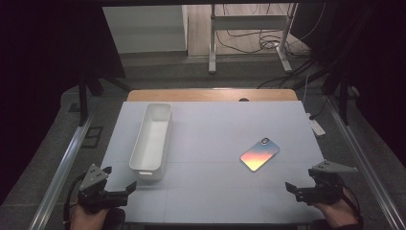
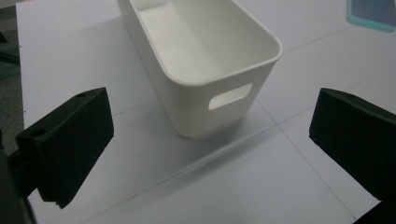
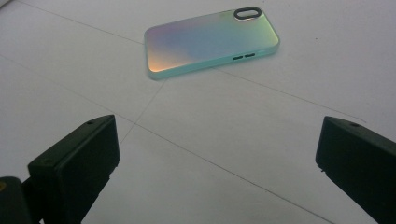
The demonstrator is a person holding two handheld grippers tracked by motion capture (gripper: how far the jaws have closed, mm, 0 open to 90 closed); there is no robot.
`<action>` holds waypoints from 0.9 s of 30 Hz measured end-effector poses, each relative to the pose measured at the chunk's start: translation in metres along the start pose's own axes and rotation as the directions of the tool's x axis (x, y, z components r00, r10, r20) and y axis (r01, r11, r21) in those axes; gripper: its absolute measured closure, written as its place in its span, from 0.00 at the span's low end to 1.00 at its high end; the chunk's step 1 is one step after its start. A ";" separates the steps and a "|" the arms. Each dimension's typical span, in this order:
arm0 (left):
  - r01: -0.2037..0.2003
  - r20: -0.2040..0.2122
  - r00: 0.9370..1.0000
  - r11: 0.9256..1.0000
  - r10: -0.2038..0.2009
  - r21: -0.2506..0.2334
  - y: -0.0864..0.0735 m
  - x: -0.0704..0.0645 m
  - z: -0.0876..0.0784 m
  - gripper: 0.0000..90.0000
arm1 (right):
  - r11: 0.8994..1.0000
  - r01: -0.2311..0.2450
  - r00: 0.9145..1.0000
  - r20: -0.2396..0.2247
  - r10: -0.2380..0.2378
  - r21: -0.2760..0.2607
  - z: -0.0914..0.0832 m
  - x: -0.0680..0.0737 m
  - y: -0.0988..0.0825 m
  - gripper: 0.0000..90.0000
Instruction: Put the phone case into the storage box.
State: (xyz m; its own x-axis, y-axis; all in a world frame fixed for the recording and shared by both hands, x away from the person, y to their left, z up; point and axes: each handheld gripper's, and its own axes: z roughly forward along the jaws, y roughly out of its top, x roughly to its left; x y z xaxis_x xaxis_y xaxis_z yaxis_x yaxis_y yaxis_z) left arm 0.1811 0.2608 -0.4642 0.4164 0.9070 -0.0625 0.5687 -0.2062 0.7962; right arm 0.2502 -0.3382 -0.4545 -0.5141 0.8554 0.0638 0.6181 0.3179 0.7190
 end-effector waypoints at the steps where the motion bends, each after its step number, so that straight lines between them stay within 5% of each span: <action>1: 0.001 0.002 1.000 1.000 -0.001 0.001 0.000 0.000 0.000 0.00 | 1.000 0.002 1.000 -0.004 -0.002 0.005 0.000 0.000 0.000 0.00; 27: -0.004 0.023 1.000 1.000 0.004 0.003 0.000 0.001 0.000 0.01 | 1.000 0.003 1.000 -0.025 -0.002 0.026 0.003 0.000 0.001 0.02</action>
State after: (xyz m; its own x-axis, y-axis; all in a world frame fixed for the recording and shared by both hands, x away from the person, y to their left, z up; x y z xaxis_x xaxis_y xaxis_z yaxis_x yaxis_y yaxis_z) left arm 0.1816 0.2619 -0.4648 0.4347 0.8976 -0.0731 0.5693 -0.2110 0.7946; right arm 0.2529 -0.3370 -0.4556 -0.5302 0.8441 0.0796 0.6316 0.3306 0.7013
